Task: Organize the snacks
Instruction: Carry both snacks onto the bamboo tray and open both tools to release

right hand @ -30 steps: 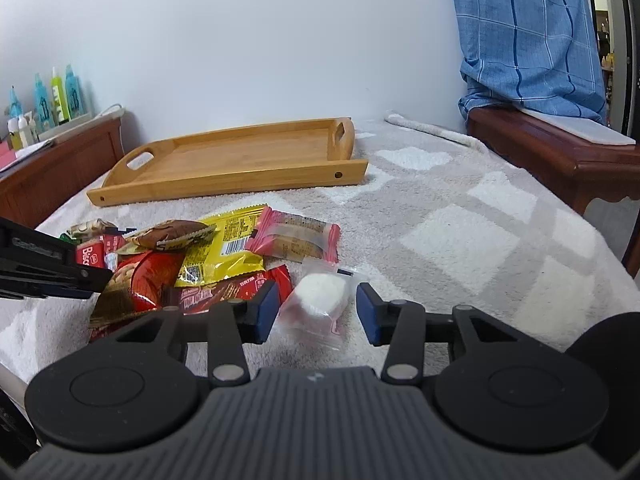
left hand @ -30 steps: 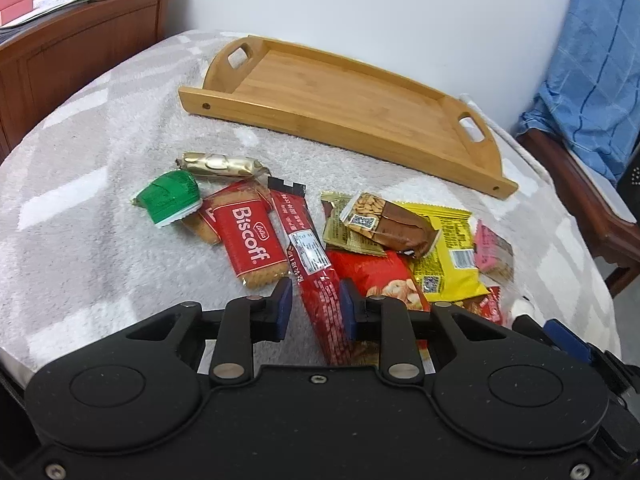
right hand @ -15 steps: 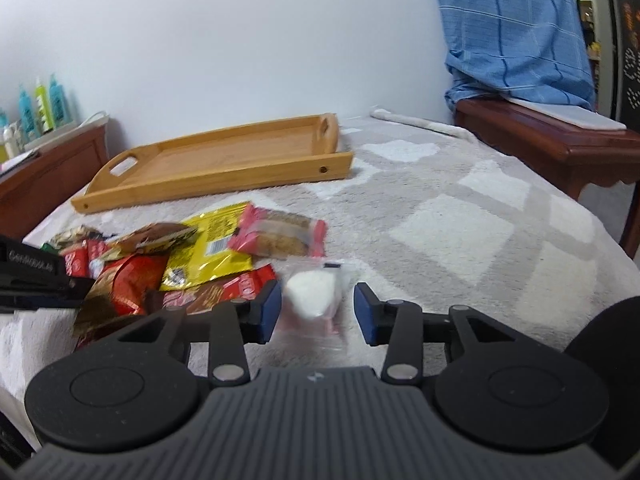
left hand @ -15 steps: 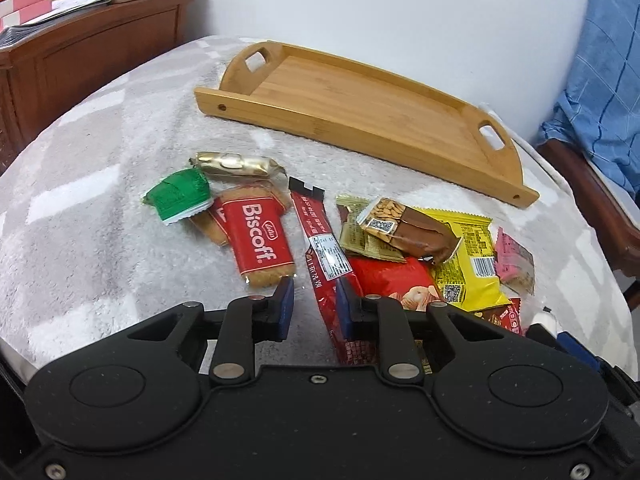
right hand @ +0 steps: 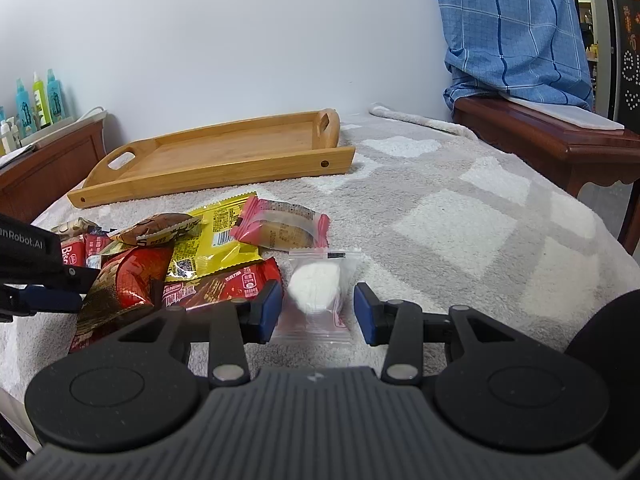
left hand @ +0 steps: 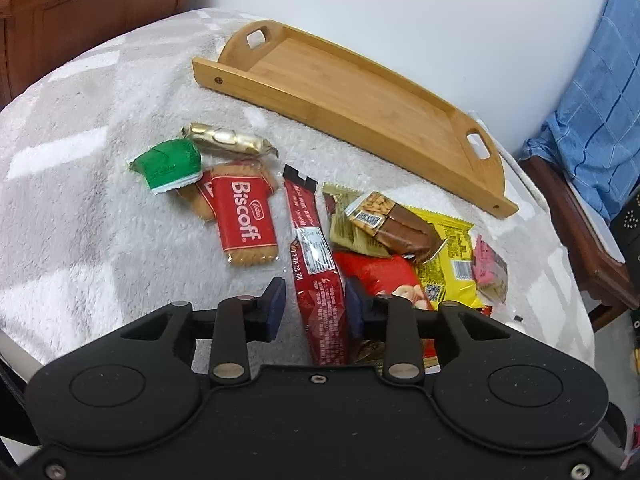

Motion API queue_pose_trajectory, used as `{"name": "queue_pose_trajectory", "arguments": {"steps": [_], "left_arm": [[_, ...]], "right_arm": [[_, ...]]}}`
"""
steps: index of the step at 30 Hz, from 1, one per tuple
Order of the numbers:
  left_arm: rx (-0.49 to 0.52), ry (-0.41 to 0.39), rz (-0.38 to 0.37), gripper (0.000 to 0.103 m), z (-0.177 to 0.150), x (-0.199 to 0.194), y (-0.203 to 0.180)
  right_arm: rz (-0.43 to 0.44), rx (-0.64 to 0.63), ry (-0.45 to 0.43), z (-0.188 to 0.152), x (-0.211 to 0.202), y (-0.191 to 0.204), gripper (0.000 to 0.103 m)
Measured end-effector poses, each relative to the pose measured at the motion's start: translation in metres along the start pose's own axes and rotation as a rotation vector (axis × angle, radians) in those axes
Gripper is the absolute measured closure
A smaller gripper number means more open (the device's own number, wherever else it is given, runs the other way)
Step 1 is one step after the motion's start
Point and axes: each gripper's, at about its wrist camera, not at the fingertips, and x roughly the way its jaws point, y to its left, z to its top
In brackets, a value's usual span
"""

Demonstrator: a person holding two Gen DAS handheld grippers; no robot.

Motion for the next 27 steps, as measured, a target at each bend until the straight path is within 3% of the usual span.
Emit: {"name": "queue_pose_trajectory", "arguments": {"steps": [9,15,27], "left_arm": [[0.081,-0.018,0.04,0.08,-0.002,0.007,-0.012],[0.152,-0.051,0.063,0.081,-0.007,-0.003,-0.017],[0.216,-0.118,0.05,0.082,0.012,-0.025,-0.021]], "right_arm": [[0.007,0.004,0.002,0.0,0.001,0.0,0.056],[0.005,0.004,-0.002,0.0,0.001,0.0,0.065],[0.005,0.03,-0.034,0.011,-0.011,-0.004,0.067]]}}
